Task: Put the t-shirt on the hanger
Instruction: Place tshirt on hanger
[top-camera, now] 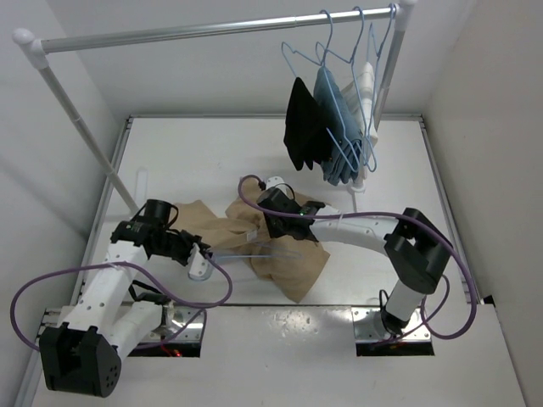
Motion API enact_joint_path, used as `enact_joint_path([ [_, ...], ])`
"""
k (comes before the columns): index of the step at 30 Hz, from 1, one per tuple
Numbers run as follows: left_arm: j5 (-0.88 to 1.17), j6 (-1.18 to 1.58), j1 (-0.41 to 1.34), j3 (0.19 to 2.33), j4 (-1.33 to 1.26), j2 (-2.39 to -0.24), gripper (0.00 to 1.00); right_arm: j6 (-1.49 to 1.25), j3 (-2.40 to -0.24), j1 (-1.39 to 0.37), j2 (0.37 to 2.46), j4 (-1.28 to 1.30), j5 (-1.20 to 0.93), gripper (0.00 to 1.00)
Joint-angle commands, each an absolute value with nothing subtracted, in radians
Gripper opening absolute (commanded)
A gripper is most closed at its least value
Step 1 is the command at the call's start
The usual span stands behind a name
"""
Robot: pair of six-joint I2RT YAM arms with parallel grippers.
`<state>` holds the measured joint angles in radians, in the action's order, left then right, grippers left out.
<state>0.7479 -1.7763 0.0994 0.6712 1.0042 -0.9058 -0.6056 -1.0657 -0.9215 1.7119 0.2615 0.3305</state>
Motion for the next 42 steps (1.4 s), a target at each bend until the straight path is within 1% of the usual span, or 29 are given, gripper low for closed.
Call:
enact_joint_path([
  [1, 0.778, -1.848, 0.091, 0.660, 1.091, -0.891, 0.00, -0.589, -1.040, -0.897, 1.686, 0.215, 0.292, 0.01],
  [5, 0.752, -1.894, 0.091, 0.650, 1.127, -0.882, 0.00, -0.600, -1.064, -0.888, 1.672, 0.150, 0.240, 0.02],
  [6, 0.743, -1.904, 0.100, 0.640, 1.127, -0.882, 0.00, -0.600, -1.084, -0.888, 1.708, 0.169, 0.230, 0.05],
  [7, 0.742, -1.904, 0.100, 0.640, 1.127, -0.882, 0.00, -0.600, -1.136, -0.888, 1.733, 0.187, 0.230, 0.10],
  [8, 0.742, -1.892, 0.100, 0.629, 1.114, -0.873, 0.00, -0.600, -1.164, -0.888, 1.759, 0.207, 0.209, 0.18],
  [9, 0.742, -1.866, 0.100, 0.629, 1.114, -0.873, 0.00, -0.600, -1.211, -0.888, 1.810, 0.233, 0.200, 0.23],
  [13, 0.770, -1.832, 0.100, 0.629, 1.101, -0.873, 0.00, -0.591, -1.272, -0.879, 1.876, 0.247, 0.187, 0.36],
  [14, 0.770, -1.832, 0.100, 0.629, 1.092, -0.873, 0.00, -0.591, -1.284, -0.879, 1.876, 0.247, 0.187, 0.40],
  [15, 0.770, -1.819, 0.100, 0.629, 1.092, -0.873, 0.00, -0.569, -1.284, -0.870, 1.867, 0.256, 0.178, 0.43],
  [18, 0.761, -1.819, 0.100, 0.620, 1.083, -0.864, 0.00, -0.560, -1.284, -0.870, 1.852, 0.274, 0.178, 0.44],
  [22, 0.761, -1.819, 0.100, 0.611, 1.072, -0.864, 0.00, -0.538, -1.262, -0.870, 1.816, 0.296, 0.160, 0.57],
  [24, 0.761, -1.819, 0.100, 0.611, 1.072, -0.864, 0.00, -0.526, -1.273, -0.870, 1.787, 0.308, 0.160, 0.59],
  [27, 0.772, -1.819, 0.100, 0.611, 1.072, -0.874, 0.00, -0.526, -1.282, -0.870, 1.778, 0.331, 0.181, 0.58],
  [29, 0.772, -1.819, 0.100, 0.611, 1.072, -0.874, 0.00, -0.537, -1.282, -0.870, 1.769, 0.341, 0.199, 0.46],
  [31, 0.772, -1.819, 0.100, 0.611, 1.063, -0.874, 0.00, -0.537, -1.292, -0.861, 1.779, 0.353, 0.199, 0.40],
  [35, 0.772, -1.819, 0.100, 0.611, 1.063, -0.874, 0.00, -0.511, -1.328, -0.861, 1.830, 0.362, 0.134, 0.40],
  [39, 0.772, -1.809, 0.100, 0.611, 1.054, -0.874, 0.00, -0.489, -1.341, -0.870, 1.841, 0.315, 0.101, 0.45],
  [42, 0.772, -1.809, 0.100, 0.611, 1.054, -0.874, 0.00, -0.479, -1.350, -0.879, 1.850, 0.314, 0.092, 0.46],
])
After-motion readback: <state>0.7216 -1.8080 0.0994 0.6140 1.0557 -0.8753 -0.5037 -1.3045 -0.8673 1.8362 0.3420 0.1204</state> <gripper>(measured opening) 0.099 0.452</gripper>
